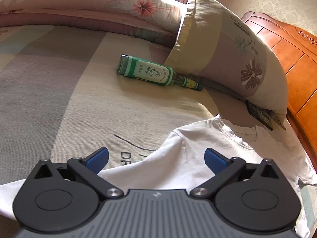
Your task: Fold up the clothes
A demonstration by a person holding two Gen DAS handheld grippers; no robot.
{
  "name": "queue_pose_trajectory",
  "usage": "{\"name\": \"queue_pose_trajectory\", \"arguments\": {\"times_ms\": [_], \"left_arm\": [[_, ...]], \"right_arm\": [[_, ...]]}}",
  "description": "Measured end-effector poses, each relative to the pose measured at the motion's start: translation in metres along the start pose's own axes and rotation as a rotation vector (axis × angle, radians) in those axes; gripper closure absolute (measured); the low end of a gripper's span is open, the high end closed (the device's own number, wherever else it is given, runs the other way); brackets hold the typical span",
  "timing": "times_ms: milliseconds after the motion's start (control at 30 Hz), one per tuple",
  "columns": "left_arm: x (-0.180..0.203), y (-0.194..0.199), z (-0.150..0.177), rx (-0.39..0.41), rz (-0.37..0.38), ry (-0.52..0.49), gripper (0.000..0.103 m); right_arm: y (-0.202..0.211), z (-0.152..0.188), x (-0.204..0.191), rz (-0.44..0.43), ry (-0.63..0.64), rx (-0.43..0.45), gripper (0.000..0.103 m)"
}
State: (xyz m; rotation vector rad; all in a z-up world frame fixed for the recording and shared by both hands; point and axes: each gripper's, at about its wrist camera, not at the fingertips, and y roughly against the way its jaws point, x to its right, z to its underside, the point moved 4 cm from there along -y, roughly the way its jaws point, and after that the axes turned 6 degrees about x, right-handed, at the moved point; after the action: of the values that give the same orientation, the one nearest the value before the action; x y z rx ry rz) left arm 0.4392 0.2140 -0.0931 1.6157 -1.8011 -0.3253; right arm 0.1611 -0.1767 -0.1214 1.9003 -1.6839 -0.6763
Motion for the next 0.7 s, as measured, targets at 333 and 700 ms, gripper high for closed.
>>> {"name": "queue_pose_trajectory", "arguments": {"times_ms": [333, 700], "left_arm": [[-0.028, -0.021, -0.005, -0.011, -0.299, -0.088, 0.002], [-0.018, -0.010, 0.029, -0.060, -0.295, -0.270, 0.002]], "right_arm": [[0.002, -0.014, 0.004, -0.019, 0.026, 0.059, 0.000], [-0.008, -0.008, 0.004, -0.047, 0.012, 0.050, 0.000]]}}
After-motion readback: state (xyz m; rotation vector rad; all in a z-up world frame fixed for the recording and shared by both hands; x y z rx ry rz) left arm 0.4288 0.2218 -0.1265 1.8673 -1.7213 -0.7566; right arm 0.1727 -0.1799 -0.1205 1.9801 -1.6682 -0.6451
